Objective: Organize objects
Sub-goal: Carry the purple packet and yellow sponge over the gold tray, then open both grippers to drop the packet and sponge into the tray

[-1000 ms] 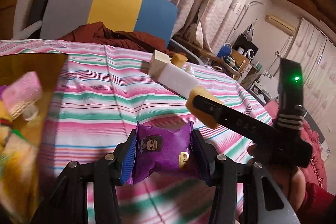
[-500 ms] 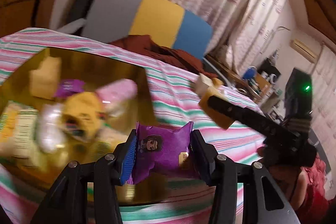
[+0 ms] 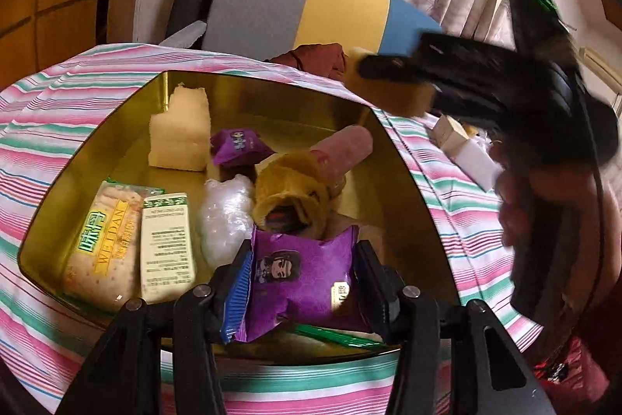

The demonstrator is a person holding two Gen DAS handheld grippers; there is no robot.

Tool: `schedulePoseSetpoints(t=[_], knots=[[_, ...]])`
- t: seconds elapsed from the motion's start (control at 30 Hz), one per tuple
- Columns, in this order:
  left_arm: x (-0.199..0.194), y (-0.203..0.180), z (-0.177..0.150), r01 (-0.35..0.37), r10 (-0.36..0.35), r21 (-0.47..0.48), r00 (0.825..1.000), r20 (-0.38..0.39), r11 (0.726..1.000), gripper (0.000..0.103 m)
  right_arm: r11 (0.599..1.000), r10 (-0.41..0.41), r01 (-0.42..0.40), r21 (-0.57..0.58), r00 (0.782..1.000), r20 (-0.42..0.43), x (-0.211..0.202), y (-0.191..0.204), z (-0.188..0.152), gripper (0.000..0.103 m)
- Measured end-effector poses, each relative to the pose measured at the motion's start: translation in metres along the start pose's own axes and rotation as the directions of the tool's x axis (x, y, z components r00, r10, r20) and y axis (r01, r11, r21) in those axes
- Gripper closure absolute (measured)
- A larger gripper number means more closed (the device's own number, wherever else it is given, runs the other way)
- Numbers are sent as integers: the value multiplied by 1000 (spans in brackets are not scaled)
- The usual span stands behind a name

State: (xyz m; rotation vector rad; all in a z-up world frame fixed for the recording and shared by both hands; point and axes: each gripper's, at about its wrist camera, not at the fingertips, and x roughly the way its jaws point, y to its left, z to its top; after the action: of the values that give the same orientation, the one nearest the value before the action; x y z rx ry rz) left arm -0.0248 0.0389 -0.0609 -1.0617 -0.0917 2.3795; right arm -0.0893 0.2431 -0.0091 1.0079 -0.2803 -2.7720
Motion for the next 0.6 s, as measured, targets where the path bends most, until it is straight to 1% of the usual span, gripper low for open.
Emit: schedulePoseSetpoints(t=[0.07, 0.2, 0.23, 0.27, 0.3, 0.33, 0.4, 0.5, 0.6], knots=[[1, 0, -1, -32, 32, 20, 999, -2, 999, 50, 1000, -1, 1, 5, 1000, -10, 14, 2, 8, 38], [2, -1, -2, -66, 66, 33, 998, 6, 997, 42, 999, 8, -6, 50, 999, -38, 38, 2, 19, 34], [3, -1, -2, -83, 83, 33, 997, 7, 996, 40, 998, 14, -11, 61, 999, -45, 41, 2, 20, 30], [2, 0, -2, -98, 98, 30, 995, 11, 995, 35, 997, 10, -7, 71, 999, -47, 42, 1, 21, 25], [1, 1, -3, -112, 111, 24, 994, 16, 993, 28, 997, 4, -1, 77, 999, -41, 41, 0, 21, 24], [-1, 2, -3, -116, 116, 15, 993, 23, 993, 26, 997, 7, -4, 79, 999, -33, 39, -1, 21, 22], [-5, 6, -2, -105, 106, -18, 993, 45, 994, 25, 997, 11, -10, 82, 1000, -17, 31, -3, 17, 20], [-14, 10, 1, -88, 94, -59, 992, 90, 994, 25, 997, 7, -8, 80, 1000, 9, 18, -7, 12, 19], [-26, 11, 2, -98, 108, -82, 985, 134, 992, 25, 997, -7, 4, 81, 999, 39, 3, -12, 4, 17]])
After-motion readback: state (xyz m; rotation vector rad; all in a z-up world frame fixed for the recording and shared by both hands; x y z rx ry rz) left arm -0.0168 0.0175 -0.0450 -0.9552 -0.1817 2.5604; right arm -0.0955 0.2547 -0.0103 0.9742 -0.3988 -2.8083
